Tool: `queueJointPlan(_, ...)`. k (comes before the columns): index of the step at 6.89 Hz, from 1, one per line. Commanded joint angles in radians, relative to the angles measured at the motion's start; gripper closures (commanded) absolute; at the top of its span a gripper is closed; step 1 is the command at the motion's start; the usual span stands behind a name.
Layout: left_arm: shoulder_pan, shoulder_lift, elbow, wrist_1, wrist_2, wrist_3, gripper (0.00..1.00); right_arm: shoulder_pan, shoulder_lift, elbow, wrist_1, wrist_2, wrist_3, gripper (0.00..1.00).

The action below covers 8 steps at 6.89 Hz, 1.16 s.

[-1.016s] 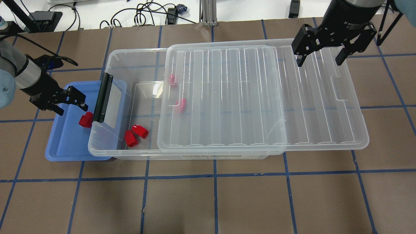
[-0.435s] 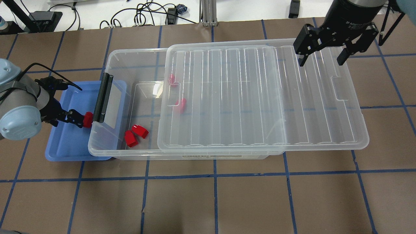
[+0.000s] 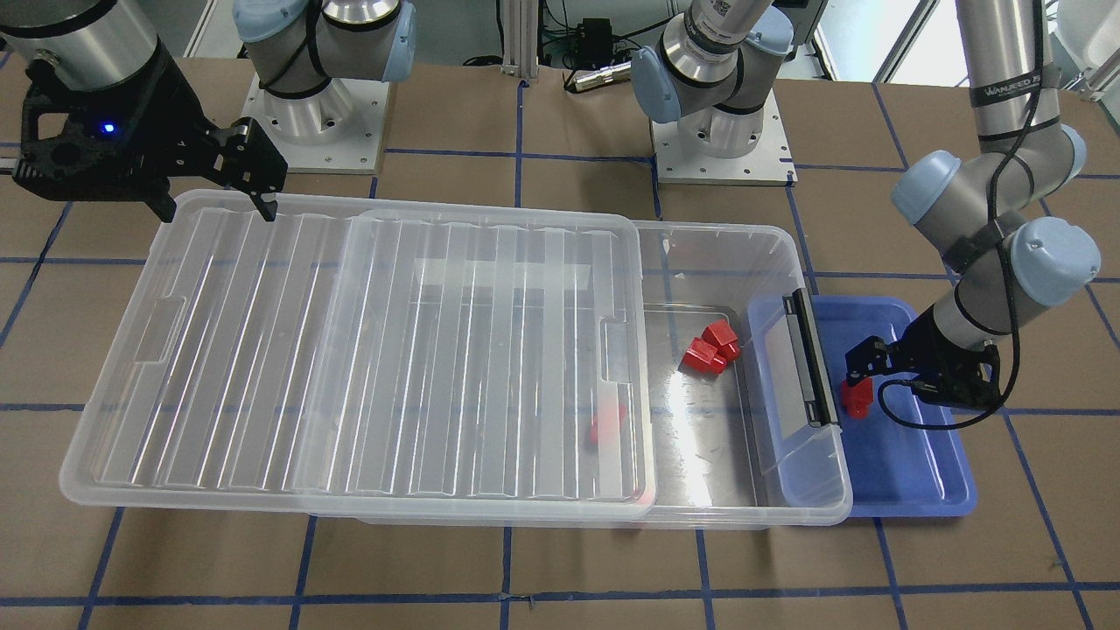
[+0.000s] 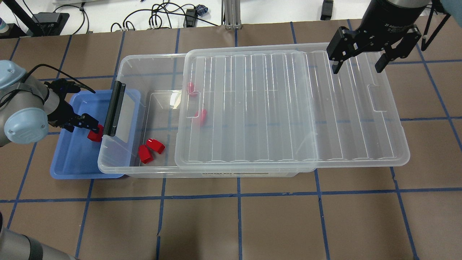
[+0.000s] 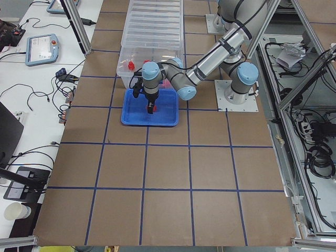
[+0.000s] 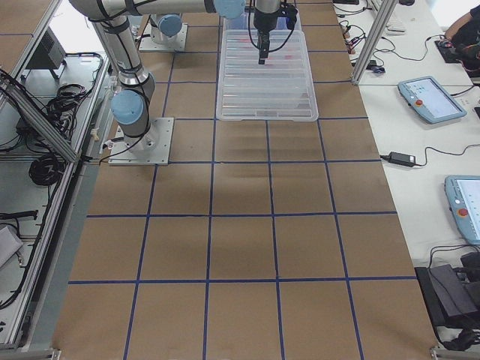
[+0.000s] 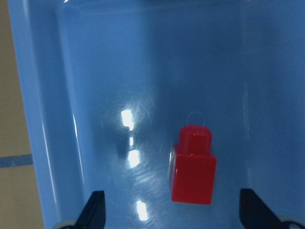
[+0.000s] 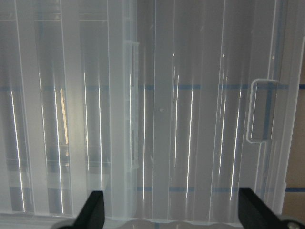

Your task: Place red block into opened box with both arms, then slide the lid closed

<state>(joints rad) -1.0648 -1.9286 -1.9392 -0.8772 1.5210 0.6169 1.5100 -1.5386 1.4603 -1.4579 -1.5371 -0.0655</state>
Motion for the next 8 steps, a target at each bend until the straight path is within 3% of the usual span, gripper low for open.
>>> queueJointPlan(1,-0.009,-0.072,0.005,0.004,-0.033,-0.020,0.03,-0.001,0.000,0.000,0.001,-0.001,-0.001,0.00)
queueJointPlan(2,-0.015,-0.070,0.002,0.004,-0.022,-0.032,0.29,-0.002,-0.001,0.000,0.001,-0.001,-0.002,0.00)
queueJointPlan(3,-0.018,-0.055,0.002,0.003,-0.012,-0.031,0.72,-0.005,0.000,0.000,0.001,-0.001,-0.002,0.00)
queueJointPlan(4,-0.030,-0.049,0.005,0.001,0.011,-0.034,0.85,-0.007,-0.003,0.000,0.001,-0.001,-0.002,0.00)
queueJointPlan(6,-0.070,-0.012,0.014,0.000,0.040,-0.040,1.00,-0.007,-0.003,0.000,0.002,-0.001,-0.002,0.00)
queueJointPlan(7,-0.070,0.015,0.041,-0.043,0.044,-0.042,1.00,-0.005,-0.002,0.002,-0.001,0.002,-0.001,0.00)
queueJointPlan(8,-0.072,0.058,0.125,-0.201,0.044,-0.045,1.00,-0.004,0.000,0.002,0.001,0.000,-0.001,0.00)
